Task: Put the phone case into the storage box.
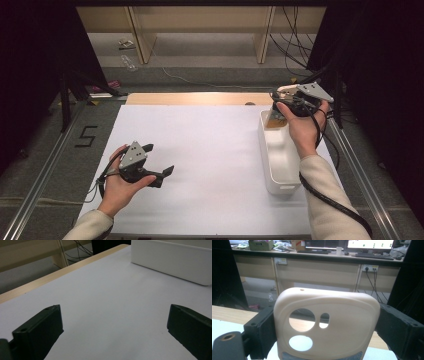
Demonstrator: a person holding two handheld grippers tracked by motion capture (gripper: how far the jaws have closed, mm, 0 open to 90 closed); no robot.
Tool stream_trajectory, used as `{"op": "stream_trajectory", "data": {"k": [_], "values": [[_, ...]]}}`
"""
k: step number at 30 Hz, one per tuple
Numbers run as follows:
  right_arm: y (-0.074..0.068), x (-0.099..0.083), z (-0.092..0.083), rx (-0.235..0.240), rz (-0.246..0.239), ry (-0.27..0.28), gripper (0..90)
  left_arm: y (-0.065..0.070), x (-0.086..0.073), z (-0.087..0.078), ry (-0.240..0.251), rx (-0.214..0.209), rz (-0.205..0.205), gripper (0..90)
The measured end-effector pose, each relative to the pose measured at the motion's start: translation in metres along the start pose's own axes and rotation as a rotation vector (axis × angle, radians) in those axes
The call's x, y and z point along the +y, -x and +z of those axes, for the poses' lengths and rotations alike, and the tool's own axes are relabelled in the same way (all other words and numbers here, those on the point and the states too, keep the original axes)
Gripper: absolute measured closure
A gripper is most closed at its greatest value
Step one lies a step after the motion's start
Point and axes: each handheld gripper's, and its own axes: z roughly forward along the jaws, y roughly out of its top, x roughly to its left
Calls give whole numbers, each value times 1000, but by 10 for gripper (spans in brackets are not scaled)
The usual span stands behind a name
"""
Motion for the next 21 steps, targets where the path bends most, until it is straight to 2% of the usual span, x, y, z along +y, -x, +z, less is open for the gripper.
{"op": "stream_trajectory", "data": {"k": [21], "values": [[1,1,16,-17,3,-25,119,-1,0,0,0,0,-4,0]]}}
